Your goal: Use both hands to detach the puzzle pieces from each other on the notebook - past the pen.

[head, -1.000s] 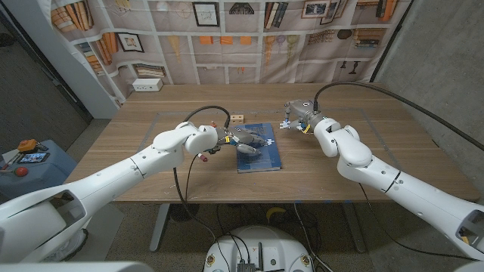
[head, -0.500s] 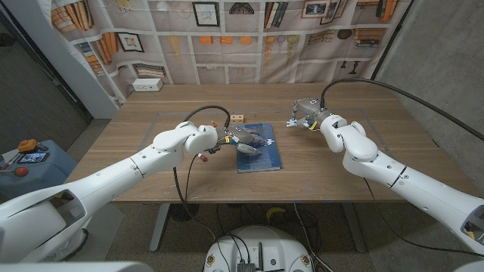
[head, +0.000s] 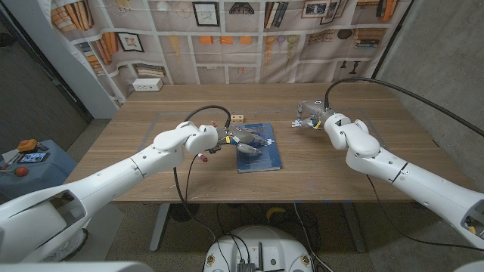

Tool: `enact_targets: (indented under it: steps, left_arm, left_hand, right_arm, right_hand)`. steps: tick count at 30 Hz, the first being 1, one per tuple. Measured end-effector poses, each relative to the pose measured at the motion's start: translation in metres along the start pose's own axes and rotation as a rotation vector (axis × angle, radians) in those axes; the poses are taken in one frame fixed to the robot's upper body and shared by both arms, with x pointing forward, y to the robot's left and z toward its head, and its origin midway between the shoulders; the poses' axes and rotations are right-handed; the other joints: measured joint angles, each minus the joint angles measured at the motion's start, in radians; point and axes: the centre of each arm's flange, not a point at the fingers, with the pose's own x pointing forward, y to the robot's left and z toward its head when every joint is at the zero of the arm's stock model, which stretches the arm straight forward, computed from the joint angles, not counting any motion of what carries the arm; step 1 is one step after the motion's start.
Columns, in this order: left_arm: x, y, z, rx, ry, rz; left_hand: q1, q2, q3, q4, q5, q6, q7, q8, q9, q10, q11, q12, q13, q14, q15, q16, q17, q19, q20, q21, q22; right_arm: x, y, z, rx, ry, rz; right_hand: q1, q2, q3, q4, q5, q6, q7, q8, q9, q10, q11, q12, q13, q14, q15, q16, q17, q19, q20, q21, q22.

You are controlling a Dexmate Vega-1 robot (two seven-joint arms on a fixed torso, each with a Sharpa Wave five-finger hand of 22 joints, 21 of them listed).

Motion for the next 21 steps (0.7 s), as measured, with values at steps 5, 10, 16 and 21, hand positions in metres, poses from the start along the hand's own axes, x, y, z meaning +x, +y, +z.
enact_targets:
  steps: [5, 10, 16, 21]
  left_arm:
    - [-0.001, 0.0, 0.001, 0.0, 0.002, 0.005]
    - [-0.003, 0.0, 0.003, 0.001, 0.002, 0.011]
    - [-0.004, 0.002, 0.003, 0.001, 0.009, 0.026]
    - [-0.005, 0.003, 0.004, 0.001, 0.009, 0.033]
  left_hand:
    - [0.0, 0.0, 0.0, 0.0, 0.0, 0.0, 0.0, 0.0, 0.0, 0.0, 0.0, 0.0, 0.0, 0.0, 0.0, 0.0, 0.0, 0.0, 0.0, 0.0, 0.0]
    - [0.0, 0.0, 0.004, -0.004, 0.0, 0.0, 0.0, 0.0, 0.0, 0.0, 0.0, 0.0, 0.0, 0.0, 0.0, 0.0, 0.0, 0.0, 0.0, 0.0, 0.0]
    - [0.0, 0.0, 0.004, -0.004, 0.0, -0.002, 0.003, 0.0, 0.005, 0.0, 0.0, 0.0, 0.0, 0.0, 0.0, 0.0, 0.0, 0.0, 0.0, 0.0, 0.0]
    - [0.0, 0.0, 0.004, -0.004, 0.0, -0.002, 0.005, 0.0, 0.006, 0.0, 0.001, 0.0, 0.001, 0.0, 0.0, 0.0, 0.0, 0.0, 0.0, 0.0, 0.0]
  right_arm:
    - [0.004, 0.004, -0.004, -0.004, 0.004, 0.016]
    - [0.006, 0.007, -0.006, -0.001, 0.005, 0.031]
    - [0.012, 0.013, -0.011, -0.002, 0.016, 0.053]
    - [0.014, 0.016, -0.012, 0.003, 0.018, 0.062]
  right_hand:
    - [-0.002, -0.002, 0.0, 0.0, 0.0, -0.006, 0.006, 0.0, 0.0, 0.0, 0.0, 0.0, 0.0, 0.0, 0.0, 0.0, 0.001, 0.0, 0.0, 0.0, 0.0]
    - [-0.012, -0.012, 0.0, 0.0, 0.0, -0.011, 0.0, -0.006, 0.0, 0.0, 0.0, 0.0, 0.0, 0.0, 0.0, 0.0, 0.001, 0.0, 0.0, 0.0, 0.0]
    - [-0.017, -0.007, -0.003, 0.003, 0.0, -0.011, 0.0, -0.008, -0.001, 0.0, 0.0, 0.0, 0.0, 0.0, 0.0, 0.0, 0.001, 0.0, 0.0, 0.0, 0.0]
    - [-0.017, -0.007, -0.003, 0.003, 0.0, -0.017, 0.006, -0.008, -0.004, 0.0, 0.0, 0.0, 0.0, 0.0, 0.0, 0.0, 0.001, 0.0, 0.0, 0.0, 0.0]
